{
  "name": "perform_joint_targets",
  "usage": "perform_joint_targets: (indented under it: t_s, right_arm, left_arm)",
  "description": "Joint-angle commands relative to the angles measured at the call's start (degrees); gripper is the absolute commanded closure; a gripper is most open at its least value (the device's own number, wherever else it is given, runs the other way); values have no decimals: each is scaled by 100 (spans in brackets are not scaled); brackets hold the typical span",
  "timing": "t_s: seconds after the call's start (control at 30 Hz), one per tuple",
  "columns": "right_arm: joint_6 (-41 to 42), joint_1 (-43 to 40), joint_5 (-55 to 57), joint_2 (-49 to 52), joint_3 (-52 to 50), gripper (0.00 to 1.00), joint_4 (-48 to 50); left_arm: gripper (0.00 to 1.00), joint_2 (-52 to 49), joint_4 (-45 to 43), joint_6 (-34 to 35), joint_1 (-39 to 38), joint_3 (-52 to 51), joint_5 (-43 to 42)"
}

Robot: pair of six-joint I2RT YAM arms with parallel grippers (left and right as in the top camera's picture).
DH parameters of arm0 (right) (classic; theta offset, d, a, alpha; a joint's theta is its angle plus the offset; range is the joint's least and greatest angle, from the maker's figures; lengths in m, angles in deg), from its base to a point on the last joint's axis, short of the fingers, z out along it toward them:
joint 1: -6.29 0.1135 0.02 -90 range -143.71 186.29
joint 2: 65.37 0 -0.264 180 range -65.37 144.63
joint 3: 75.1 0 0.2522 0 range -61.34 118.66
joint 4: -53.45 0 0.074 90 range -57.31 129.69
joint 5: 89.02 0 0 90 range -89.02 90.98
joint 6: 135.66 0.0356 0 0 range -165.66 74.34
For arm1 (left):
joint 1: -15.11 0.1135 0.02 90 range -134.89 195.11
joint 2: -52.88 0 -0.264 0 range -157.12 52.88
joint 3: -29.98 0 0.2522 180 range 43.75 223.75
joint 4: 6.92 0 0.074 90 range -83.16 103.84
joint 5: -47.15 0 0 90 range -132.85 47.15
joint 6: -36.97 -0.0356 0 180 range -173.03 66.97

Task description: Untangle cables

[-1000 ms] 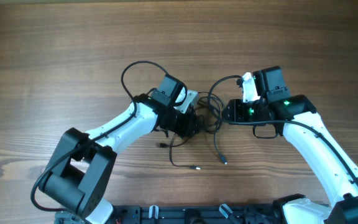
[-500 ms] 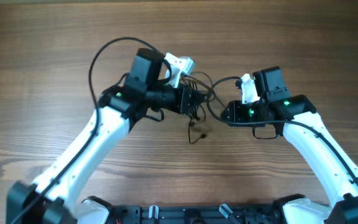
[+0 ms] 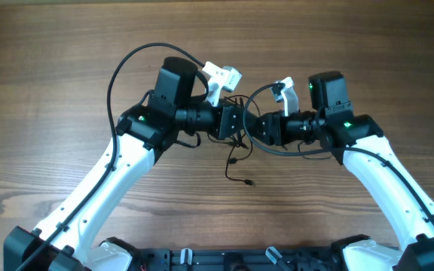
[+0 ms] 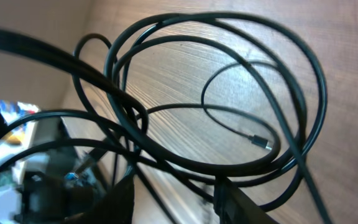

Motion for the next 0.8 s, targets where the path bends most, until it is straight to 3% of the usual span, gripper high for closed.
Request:
perform_joint_targets:
  t_s: [0.0,0.13,0.4,0.57,0.6,0.67,0.77]
  right_arm:
    - [-1386,81,52,55,4,51,28]
    - [-1856,81,55,55,4,37,249]
    - [-3010,81,-479,55,4,30,483]
    - [-3370,81,-568,55,4,31,525]
    - [-3366,81,-682,55,4,38,540]
    - [-3324,81,-846,55,4,92,474]
    - [-2804,72,-610,55,4,96,356]
  left_arm:
    - [96,44,-286,238,-13,52,-682]
    - [96,44,-278,243,-9,52,-946]
    - [96,44,-308,258,52,52,-1318]
    - [96,44,-601,262,374,52,-2135]
    - [96,44,-599,310,435,52,-2133]
    - [96,44,-599,365,575,52,-2135]
    - [96,44,-553,339,741,52,-2127]
